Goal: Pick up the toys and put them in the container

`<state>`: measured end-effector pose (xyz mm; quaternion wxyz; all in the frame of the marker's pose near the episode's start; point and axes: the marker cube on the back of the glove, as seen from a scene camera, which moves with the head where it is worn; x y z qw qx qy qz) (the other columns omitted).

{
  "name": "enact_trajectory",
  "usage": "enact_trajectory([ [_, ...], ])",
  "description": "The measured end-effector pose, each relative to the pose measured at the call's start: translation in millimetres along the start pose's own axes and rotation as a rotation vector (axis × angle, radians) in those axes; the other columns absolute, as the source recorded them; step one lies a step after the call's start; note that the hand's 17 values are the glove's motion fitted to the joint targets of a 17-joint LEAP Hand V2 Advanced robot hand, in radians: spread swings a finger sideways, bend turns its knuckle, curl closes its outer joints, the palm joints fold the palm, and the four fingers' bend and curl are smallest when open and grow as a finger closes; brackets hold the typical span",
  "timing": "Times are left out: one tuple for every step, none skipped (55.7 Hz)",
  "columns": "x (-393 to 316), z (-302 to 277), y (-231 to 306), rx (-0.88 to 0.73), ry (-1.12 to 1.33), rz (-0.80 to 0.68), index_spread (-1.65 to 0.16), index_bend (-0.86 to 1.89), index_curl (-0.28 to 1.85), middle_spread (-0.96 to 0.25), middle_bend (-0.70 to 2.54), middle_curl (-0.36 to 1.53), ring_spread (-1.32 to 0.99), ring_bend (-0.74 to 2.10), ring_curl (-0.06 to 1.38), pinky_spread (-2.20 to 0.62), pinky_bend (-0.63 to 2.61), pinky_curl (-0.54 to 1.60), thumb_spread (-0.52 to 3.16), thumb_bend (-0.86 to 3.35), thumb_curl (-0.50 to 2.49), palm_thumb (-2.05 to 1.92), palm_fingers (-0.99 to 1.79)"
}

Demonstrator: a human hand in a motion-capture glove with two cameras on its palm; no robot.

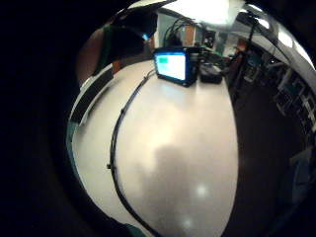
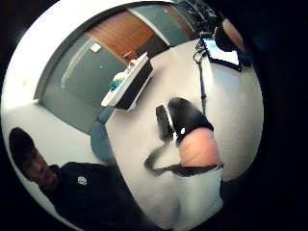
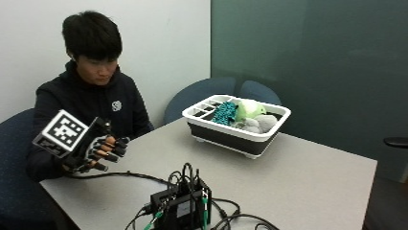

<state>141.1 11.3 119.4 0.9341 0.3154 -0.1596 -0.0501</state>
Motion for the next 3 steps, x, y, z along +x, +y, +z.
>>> enact_trajectory([
  [3.0, -2.9, -0.6, 0.03, -0.002, 0.014, -0.2, 0.32, 0.48, -0.07, 0.37, 0.55, -0.18, 0.37, 0.33, 0.01, 0.45, 0.32, 1.46, -0.01, 0.33, 0.17, 0.25],
  [5.3, -5.1, -1.1, 0.055, -0.004, 0.027, -0.2, 0.32, 0.48, -0.07, 0.38, 0.55, -0.19, 0.37, 0.33, 0.01, 0.44, 0.32, 1.46, 0.0, 0.33, 0.17, 0.26],
  [6.7, -6.4, -1.4, 0.07, -0.006, 0.034, -0.2, 0.32, 0.48, -0.07, 0.39, 0.55, -0.19, 0.38, 0.34, 0.01, 0.44, 0.32, 1.46, 0.0, 0.33, 0.17, 0.28],
])
